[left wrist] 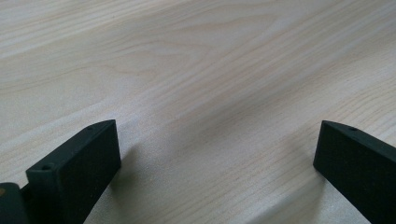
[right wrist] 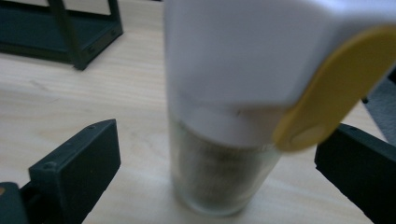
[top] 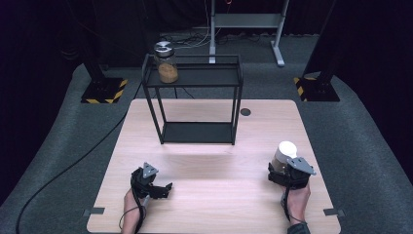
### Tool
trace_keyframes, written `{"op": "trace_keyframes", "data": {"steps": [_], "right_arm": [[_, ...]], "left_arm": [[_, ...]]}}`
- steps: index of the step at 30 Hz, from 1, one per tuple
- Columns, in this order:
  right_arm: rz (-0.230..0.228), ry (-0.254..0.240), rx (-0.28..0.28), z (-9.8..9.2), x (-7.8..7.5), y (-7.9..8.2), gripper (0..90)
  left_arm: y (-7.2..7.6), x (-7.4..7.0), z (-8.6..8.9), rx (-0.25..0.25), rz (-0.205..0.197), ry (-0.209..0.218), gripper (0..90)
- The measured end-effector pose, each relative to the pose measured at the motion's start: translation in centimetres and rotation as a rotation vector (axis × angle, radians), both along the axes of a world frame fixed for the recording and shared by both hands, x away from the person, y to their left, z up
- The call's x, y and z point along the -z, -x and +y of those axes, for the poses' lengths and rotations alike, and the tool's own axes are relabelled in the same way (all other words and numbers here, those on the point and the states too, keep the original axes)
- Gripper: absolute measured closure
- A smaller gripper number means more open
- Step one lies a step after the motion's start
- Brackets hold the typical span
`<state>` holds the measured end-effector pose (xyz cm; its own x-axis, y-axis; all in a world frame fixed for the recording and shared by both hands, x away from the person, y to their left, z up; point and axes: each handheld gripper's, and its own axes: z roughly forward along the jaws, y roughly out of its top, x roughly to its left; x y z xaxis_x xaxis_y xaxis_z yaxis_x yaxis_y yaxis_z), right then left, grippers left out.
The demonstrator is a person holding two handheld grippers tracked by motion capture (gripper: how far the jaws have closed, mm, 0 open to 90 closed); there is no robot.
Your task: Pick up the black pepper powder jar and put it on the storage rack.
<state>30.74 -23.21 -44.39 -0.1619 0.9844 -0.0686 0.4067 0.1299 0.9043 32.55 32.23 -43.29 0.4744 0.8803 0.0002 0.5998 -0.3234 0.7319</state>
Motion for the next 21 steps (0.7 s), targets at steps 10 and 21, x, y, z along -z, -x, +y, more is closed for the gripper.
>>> {"op": "trace_keyframes", "data": {"steps": [10, 21], "right_arm": [[-0.033, 0.015, -0.014, 0.1, 0.9, -1.6, 0.0], [-0.057, -0.046, -0.005, -0.8, 1.3, -1.9, 29.8]], "left_arm": [[0.0, 0.0, 0.0, 0.0, -0.001, -0.001, 0.1], [0.0, 0.0, 0.0, 0.0, -0.002, -0.001, 0.2]]}}
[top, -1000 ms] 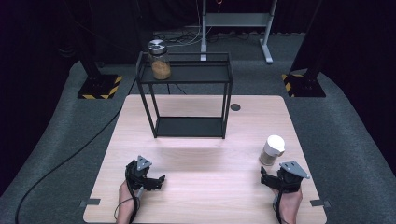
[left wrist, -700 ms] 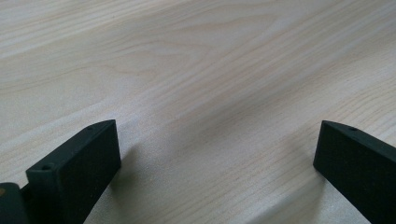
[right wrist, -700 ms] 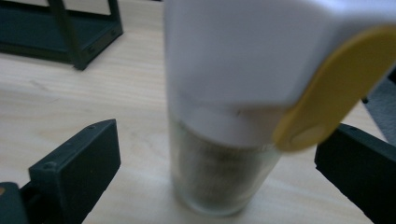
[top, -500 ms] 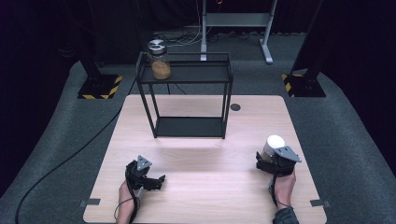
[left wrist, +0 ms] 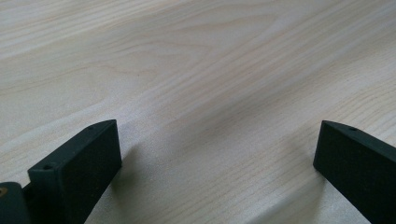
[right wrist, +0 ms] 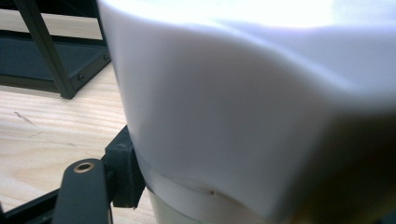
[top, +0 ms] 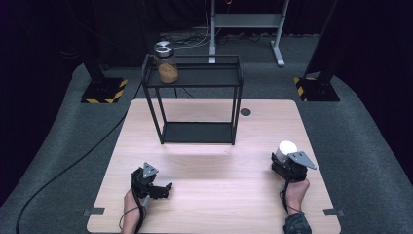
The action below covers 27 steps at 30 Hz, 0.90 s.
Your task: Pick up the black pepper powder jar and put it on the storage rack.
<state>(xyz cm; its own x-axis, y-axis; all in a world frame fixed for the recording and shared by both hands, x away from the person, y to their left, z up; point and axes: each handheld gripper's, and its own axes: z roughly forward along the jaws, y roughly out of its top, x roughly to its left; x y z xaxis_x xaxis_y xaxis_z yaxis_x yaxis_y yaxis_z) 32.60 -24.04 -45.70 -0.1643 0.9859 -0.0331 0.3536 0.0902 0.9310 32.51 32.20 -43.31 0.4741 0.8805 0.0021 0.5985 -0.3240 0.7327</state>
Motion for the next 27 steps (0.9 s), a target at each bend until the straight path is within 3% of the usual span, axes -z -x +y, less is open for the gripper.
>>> {"op": "trace_keyframes", "data": {"steps": [16, 27], "right_arm": [[-0.01, -0.028, -0.041, -0.6, -0.6, 0.6, 29.8], [-0.037, -0.054, -0.053, -1.3, -2.2, 1.5, 29.8]], "left_arm": [[0.0, 0.0, 0.0, 0.0, -0.001, -0.001, 0.2], [0.0, 0.0, 0.0, 0.0, -0.002, -0.001, 0.3]]}}
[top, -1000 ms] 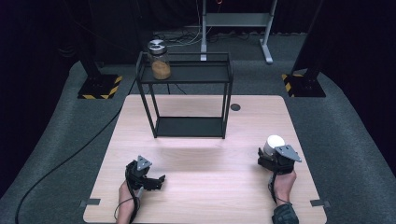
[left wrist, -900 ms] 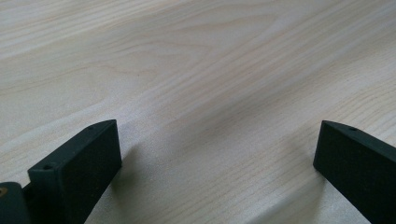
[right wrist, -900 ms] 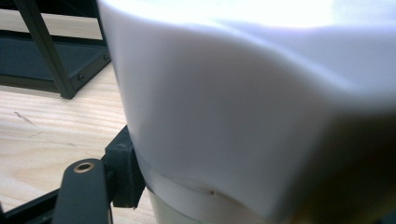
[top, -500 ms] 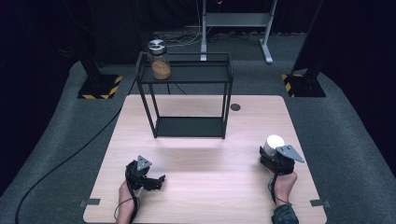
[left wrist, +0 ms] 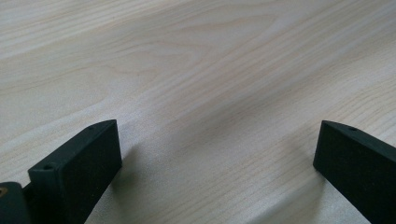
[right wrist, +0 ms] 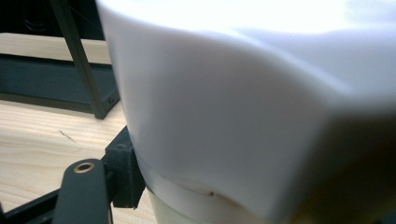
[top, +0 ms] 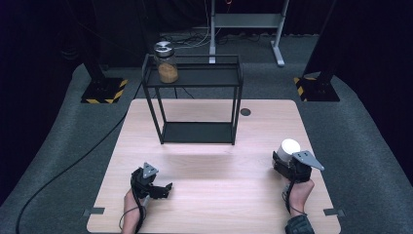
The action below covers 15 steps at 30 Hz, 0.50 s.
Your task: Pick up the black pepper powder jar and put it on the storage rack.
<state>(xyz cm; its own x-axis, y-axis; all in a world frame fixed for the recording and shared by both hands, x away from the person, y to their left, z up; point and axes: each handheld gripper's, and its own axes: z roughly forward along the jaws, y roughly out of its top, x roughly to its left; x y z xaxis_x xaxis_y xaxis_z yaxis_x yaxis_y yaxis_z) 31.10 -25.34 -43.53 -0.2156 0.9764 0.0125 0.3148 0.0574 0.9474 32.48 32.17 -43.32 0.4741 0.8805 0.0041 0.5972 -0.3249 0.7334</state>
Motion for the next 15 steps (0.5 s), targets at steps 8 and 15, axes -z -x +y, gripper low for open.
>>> {"op": "trace_keyframes", "data": {"steps": [8, 15], "right_arm": [[-0.021, -0.003, 0.005, -0.5, -1.1, 0.5, 29.8], [-0.038, 0.002, 0.006, -0.6, -2.1, 0.8, 29.7]], "left_arm": [[0.0, 0.0, 0.0, -0.001, 0.001, 0.001, 0.3], [0.0, 0.0, 0.0, 0.0, 0.001, 0.001, 0.3]]}}
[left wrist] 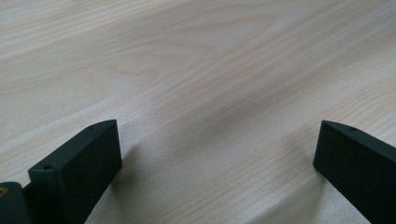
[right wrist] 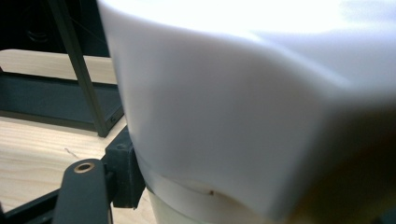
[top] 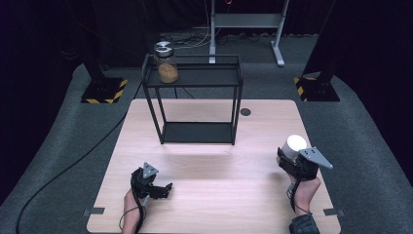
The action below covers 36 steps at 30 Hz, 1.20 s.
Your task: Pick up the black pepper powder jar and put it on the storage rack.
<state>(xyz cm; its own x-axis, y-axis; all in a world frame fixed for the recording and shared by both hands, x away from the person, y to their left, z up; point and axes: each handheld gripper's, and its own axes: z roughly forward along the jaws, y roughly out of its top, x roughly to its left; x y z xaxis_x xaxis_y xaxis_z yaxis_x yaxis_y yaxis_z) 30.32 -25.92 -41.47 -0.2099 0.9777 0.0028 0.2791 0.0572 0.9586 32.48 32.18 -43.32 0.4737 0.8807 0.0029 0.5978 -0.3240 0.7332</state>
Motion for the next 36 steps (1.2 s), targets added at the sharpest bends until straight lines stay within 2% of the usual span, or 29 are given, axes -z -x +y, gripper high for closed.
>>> {"op": "trace_keyframes", "data": {"steps": [12, 21, 36], "right_arm": [[-0.031, 0.003, 0.001, -0.3, -1.5, 0.3, 29.7], [-0.068, 0.024, -0.003, -0.3, -3.0, 0.4, 29.6], [-0.096, 0.045, -0.02, -0.3, -4.7, 0.3, 29.6]], "left_arm": [[0.0, 0.0, 0.0, 0.0, 0.0, 0.0, 0.3], [0.0, 0.0, 0.0, 0.001, -0.001, -0.001, 0.3], [0.0, 0.0, 0.0, 0.001, -0.001, -0.002, 0.3]]}}
